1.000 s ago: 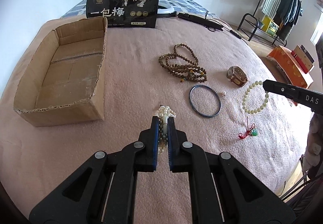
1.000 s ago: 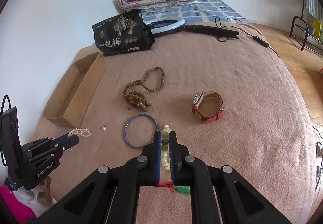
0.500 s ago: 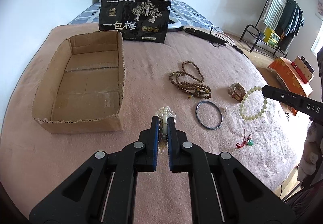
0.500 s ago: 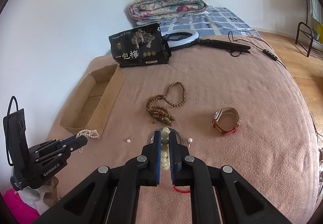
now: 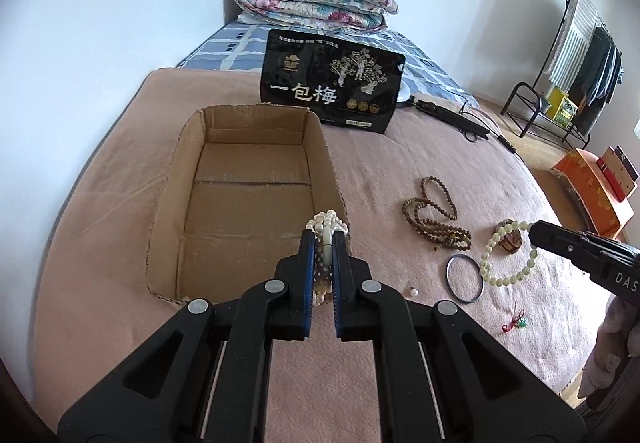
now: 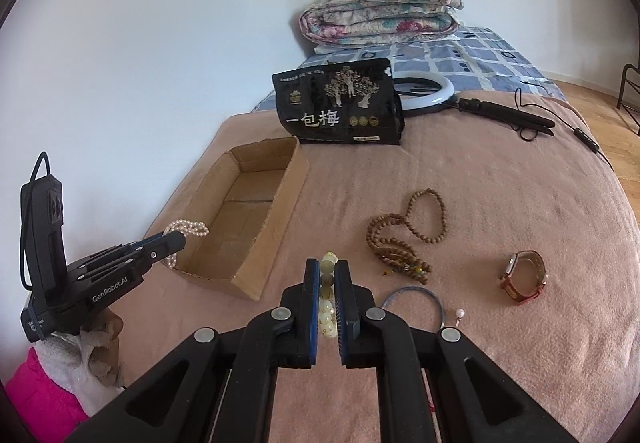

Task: Organize jewelry
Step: 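Lift and carry the pearl necklace and jade bracelet in both tools toward the cardboard box, then open the left tool over the box while the right tool releases the bracelet inside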

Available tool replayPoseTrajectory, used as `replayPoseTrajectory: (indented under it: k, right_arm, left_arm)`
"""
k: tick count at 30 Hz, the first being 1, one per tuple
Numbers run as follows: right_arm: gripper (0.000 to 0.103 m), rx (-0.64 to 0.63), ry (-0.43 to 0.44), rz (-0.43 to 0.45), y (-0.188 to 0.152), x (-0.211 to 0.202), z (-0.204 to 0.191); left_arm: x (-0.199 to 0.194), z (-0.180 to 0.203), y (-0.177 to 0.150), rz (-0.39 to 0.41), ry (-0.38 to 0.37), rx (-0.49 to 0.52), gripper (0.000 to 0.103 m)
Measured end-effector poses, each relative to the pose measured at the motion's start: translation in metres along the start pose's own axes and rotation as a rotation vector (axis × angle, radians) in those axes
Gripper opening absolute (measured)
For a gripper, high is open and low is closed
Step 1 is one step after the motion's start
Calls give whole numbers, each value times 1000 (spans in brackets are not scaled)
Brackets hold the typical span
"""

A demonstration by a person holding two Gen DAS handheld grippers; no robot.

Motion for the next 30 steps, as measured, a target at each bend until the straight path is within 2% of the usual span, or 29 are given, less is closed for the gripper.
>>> replayPoseTrajectory:
  k: [8,17,25,30]
  right_arm:
    - [5,-29,56,8,13,25,-42]
    - [5,-40,125,5,20,55,-84]
    - [5,-42,152,-26,16,90,-108]
    - [5,-40,139,-63,8,113,-109]
  left_arm:
    - [17,-40,16,5,31,-54,5]
    - [41,-62,21,-20,49,-85,5]
    - [57,-80,19,-46,65,-128,5]
    - [65,-89,13,-70,72,-153,5]
Point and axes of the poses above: each gripper's, at about its wrist camera, not at the fingertips, and x roughly the way its jaws point, z to its right, y to its top, the point moved 2 cm from there along x, roughly the way its jaws point, and after that the axes turned 11 degrees about z, right-handed, at the moved point
